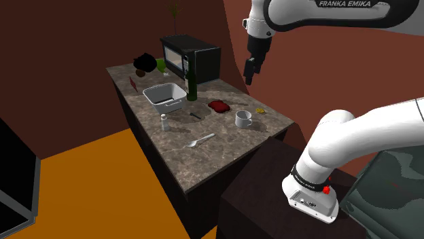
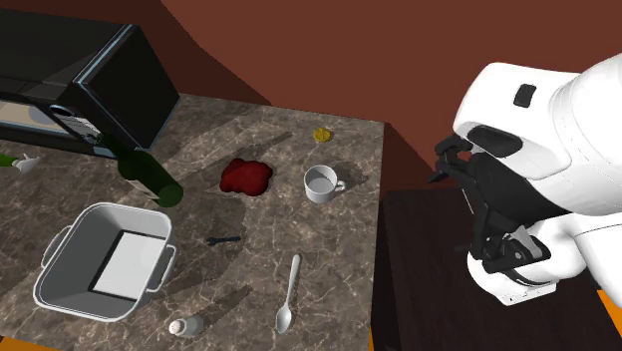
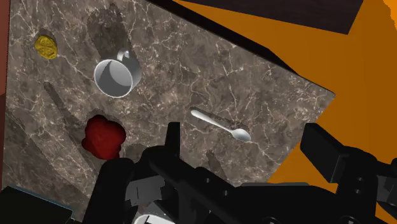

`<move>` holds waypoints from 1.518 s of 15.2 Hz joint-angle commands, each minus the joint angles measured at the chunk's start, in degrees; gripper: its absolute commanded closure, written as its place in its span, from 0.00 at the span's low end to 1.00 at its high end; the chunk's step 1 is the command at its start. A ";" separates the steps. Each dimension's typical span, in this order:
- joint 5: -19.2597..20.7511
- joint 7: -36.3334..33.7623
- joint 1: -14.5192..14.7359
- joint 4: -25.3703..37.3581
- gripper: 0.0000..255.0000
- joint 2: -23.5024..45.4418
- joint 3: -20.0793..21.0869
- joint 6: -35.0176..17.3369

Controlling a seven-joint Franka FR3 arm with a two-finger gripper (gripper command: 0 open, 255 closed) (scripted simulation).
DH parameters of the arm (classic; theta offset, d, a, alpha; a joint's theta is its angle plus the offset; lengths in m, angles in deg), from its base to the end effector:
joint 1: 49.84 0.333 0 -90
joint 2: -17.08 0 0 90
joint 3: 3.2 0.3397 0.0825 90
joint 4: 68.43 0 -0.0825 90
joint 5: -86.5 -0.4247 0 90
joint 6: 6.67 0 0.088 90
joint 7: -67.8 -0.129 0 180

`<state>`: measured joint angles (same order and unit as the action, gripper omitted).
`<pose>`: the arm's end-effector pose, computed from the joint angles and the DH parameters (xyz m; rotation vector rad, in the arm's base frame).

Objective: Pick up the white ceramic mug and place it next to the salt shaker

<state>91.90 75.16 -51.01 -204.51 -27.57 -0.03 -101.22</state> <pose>0.3417 0.0047 0.5810 2.9962 0.2303 0.0695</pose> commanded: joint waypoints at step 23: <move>1.63 23.16 -4.46 -8.39 0.00 27.97 -24.31 -38.13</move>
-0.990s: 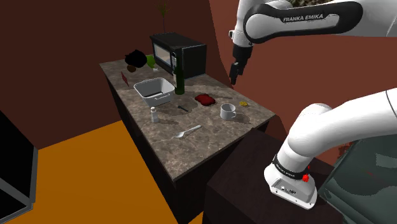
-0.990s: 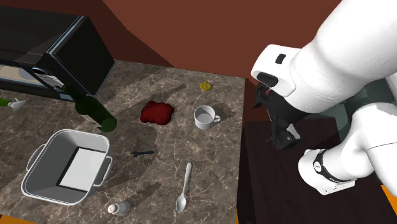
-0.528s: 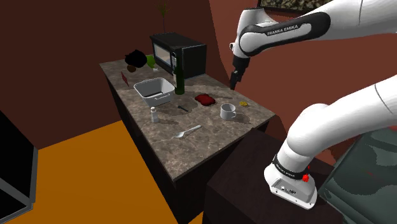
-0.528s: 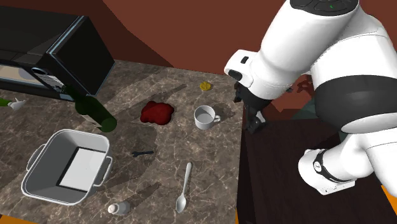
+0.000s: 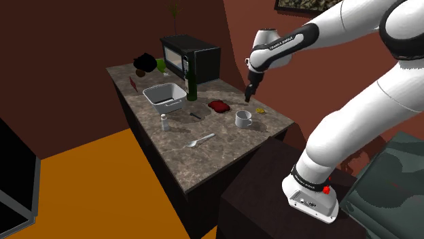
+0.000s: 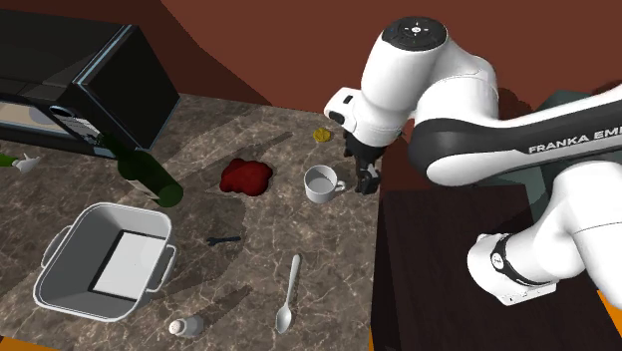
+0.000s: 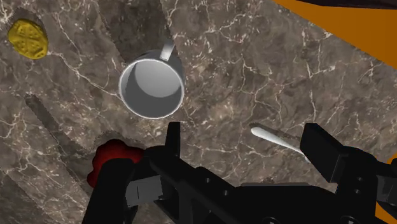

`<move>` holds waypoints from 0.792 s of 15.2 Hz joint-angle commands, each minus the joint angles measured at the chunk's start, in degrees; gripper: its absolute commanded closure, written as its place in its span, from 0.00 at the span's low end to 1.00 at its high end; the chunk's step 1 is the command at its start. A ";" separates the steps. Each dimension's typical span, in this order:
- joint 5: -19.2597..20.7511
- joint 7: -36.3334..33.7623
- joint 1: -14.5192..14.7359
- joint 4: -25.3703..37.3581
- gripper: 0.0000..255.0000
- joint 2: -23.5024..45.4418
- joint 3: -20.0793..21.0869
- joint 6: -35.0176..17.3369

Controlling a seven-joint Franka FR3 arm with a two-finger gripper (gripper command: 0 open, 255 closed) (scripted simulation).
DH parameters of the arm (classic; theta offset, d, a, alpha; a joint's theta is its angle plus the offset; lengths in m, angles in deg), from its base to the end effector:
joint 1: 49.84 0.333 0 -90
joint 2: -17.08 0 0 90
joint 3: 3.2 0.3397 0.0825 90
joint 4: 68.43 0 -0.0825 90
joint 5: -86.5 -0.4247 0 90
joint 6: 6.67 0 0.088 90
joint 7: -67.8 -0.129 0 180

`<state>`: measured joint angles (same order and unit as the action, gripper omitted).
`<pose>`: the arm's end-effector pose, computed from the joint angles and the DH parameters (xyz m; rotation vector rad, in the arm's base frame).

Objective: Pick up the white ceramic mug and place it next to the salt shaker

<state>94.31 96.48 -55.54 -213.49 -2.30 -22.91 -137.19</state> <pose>0.4129 -0.1978 0.3700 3.1039 0.2433 0.1021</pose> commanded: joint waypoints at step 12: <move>-25.52 28.17 -2.38 13.37 0.00 32.51 -6.35 -13.97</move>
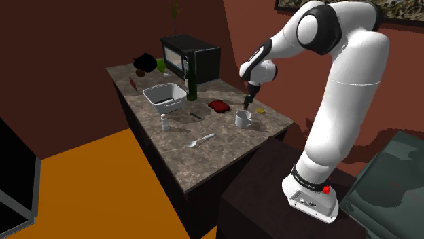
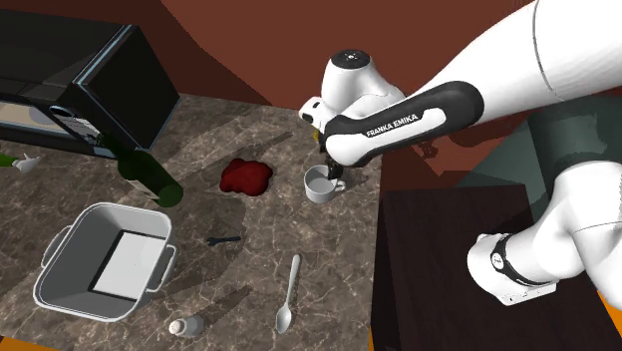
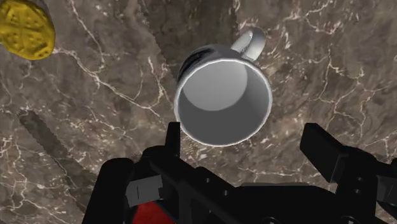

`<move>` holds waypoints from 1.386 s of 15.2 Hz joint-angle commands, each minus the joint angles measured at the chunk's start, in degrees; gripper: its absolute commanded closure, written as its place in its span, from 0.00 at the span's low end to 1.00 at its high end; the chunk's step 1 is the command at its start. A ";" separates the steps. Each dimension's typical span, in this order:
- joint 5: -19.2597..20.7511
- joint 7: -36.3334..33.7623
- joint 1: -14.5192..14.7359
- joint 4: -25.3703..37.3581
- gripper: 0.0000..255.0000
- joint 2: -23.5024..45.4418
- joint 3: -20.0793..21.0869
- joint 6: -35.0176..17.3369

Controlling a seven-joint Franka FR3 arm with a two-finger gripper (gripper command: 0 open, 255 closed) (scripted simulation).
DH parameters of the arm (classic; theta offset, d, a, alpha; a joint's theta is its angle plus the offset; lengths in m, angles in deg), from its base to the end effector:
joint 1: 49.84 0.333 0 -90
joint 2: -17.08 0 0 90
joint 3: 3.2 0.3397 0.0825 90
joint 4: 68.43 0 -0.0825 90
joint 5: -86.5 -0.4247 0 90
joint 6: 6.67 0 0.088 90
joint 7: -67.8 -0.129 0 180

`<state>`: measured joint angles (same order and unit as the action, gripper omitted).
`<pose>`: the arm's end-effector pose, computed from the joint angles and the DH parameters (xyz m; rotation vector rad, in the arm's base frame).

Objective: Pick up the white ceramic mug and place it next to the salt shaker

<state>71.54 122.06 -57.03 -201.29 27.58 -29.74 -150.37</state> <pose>0.4590 -0.3092 0.2427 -3.0979 -0.2449 -0.1188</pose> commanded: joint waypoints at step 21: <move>-15.58 14.02 -9.37 11.85 0.00 20.47 7.76 -4.90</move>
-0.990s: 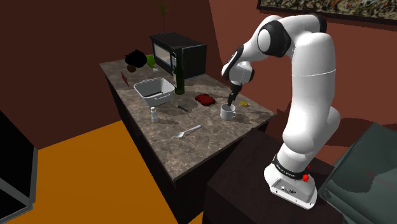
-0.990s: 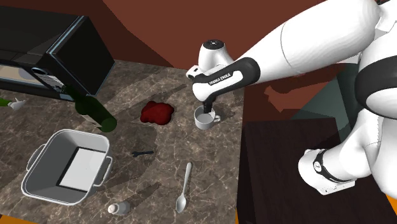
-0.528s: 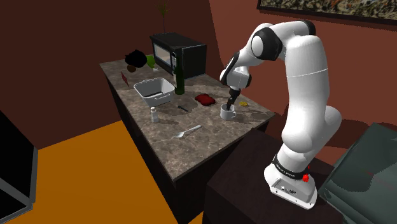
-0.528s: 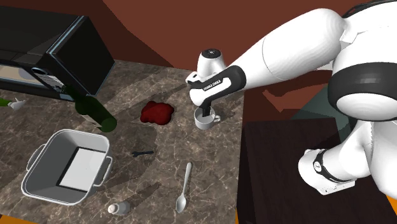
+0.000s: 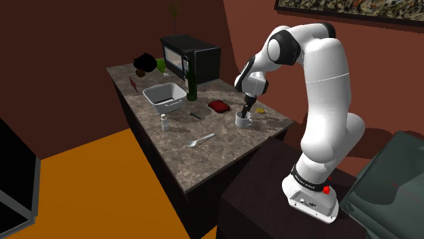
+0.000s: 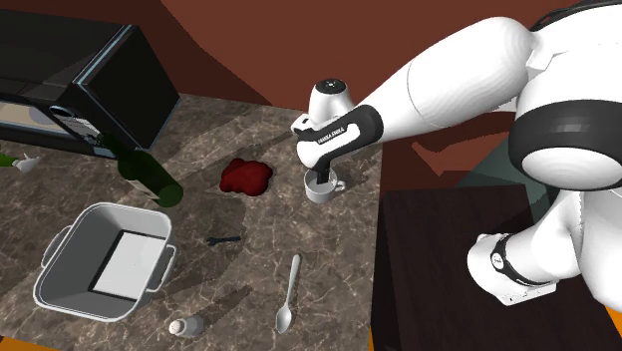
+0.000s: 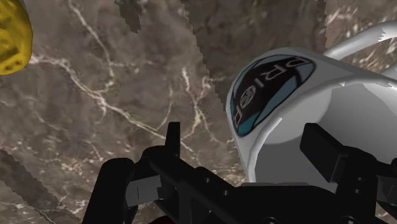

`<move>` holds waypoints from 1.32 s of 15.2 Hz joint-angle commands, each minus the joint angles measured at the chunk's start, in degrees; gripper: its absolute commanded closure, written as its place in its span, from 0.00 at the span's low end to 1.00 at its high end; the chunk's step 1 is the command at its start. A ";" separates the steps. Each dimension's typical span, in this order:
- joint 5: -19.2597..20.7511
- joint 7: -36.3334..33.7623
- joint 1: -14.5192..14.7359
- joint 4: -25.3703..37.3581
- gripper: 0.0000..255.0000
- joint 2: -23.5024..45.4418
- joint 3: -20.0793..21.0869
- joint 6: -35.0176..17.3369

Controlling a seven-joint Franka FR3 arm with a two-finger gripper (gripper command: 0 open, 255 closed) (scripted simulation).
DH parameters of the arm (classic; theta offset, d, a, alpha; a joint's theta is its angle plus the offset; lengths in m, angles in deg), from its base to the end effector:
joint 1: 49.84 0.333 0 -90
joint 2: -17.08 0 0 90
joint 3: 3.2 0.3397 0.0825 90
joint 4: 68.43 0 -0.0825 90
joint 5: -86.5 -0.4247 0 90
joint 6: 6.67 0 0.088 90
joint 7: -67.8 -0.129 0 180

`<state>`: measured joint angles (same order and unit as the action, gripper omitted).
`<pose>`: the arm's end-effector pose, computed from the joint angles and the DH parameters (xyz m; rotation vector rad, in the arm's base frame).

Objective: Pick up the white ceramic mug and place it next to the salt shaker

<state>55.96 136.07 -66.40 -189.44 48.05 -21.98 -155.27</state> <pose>0.4854 -0.3586 0.1290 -3.0654 -0.2435 -0.1290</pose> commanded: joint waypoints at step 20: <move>4.86 -3.84 2.66 -1.28 1.00 -6.66 -3.62 4.96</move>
<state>60.23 132.58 -63.96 -190.51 42.22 -25.17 -150.88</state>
